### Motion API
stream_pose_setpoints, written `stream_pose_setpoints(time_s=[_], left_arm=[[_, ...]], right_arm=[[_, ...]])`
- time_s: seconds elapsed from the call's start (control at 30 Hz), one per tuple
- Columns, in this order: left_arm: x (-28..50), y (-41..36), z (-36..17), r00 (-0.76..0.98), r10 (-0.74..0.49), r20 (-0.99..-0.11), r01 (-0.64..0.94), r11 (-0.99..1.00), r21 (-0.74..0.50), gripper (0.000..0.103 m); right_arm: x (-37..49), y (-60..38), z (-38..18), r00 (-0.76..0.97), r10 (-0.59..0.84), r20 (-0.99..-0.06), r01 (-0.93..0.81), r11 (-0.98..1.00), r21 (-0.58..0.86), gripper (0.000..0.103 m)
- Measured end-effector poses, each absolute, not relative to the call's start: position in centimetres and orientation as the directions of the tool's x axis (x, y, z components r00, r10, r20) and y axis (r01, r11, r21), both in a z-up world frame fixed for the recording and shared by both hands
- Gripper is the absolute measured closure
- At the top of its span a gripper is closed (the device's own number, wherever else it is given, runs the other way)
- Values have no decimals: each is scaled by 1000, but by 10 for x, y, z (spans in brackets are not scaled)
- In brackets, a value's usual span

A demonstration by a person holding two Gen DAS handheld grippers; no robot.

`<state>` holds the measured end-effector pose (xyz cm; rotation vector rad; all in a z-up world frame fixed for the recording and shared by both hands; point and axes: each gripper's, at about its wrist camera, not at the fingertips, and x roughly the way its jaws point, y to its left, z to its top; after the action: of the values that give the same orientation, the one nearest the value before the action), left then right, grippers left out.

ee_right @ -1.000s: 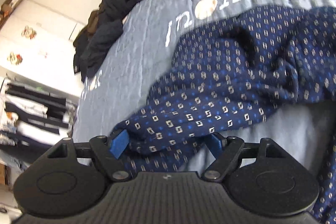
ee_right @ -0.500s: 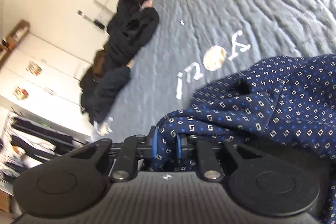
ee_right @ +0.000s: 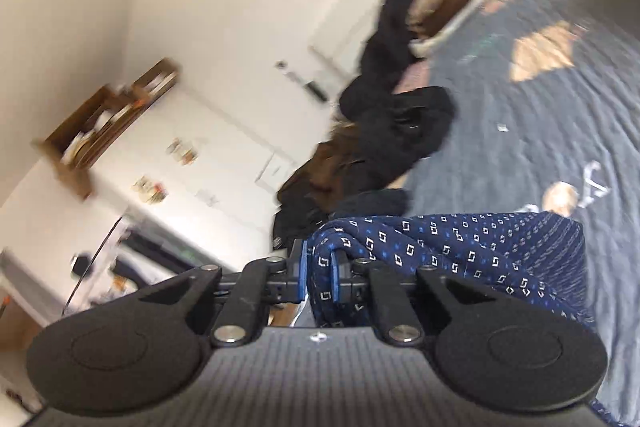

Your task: Fold clothes

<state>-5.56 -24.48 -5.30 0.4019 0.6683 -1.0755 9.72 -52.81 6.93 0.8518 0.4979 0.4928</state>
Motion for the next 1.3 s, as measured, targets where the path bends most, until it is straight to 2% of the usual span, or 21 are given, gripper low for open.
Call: stream_pose_setpoints(time_s=[0.03, 0.1, 0.17, 0.23, 0.3, 0.53, 0.67, 0.73, 0.77, 0.83, 0.9, 1.0, 1.1, 1.2, 1.3], left_arm=[[-60, -242, -47, 297, -683, -667, 909, 417, -22, 47], [-67, -235, -33, 262, -722, -640, 923, 382, -53, 28], [-69, -224, -17, 257, -758, -600, 922, 378, -83, 26], [-66, -212, -2, 298, -774, -559, 905, 415, -91, 19], [-63, -200, 13, 339, -786, -518, 887, 450, -101, 17], [-23, -191, 9, 487, -685, -542, 785, 615, -73, 17], [4, -206, 5, 506, -671, -542, 760, 644, -87, 16], [16, -220, 7, 515, -665, -541, 752, 653, -86, 16], [22, -227, 8, 520, -661, -541, 748, 658, -86, 16], [32, -239, 13, 513, -671, -535, 751, 653, -99, 16], [42, -252, 21, 504, -680, -533, 756, 645, -108, 16], [66, -275, 31, 486, -676, -554, 759, 641, -117, 16], [85, -310, 37, 511, -590, -625, 727, 685, -53, 16], [75, -359, 42, 500, -566, -655, 781, 622, 59, 16], [53, -429, 25, 499, -478, -723, 831, 502, 242, 16]], right_arm=[[93, -523, 74, 770, 598, -221, -224, 578, 785, 91], [87, -514, 74, 746, 619, -244, -243, 595, 766, 91], [79, -505, 68, 719, 641, -269, -259, 605, 753, 91], [68, -496, 58, 690, 662, -294, -274, 614, 740, 91], [46, -486, 46, 654, 680, -331, -306, 638, 706, 91], [-35, -482, -8, 482, 685, -547, -376, 725, 577, 91], [-69, -485, -30, 421, 609, -673, -389, 791, 472, 90], [-81, -486, -39, 428, 551, -717, -380, 829, 410, 85], [-85, -488, -41, 450, 523, -724, -371, 847, 381, 83], [-91, -495, -35, 512, 485, -709, -361, 870, 335, 69], [-93, -503, -30, 566, 453, -689, -346, 889, 300, 46], [-89, -514, -25, 628, 414, -659, -323, 909, 264, 31], [-88, -518, -27, 672, 375, -639, -309, 926, 217, 24], [-89, -523, -31, 698, 348, -626, -279, 937, 209, 21], [-90, -533, -37, 702, 356, -617, -265, 935, 238, 21]])
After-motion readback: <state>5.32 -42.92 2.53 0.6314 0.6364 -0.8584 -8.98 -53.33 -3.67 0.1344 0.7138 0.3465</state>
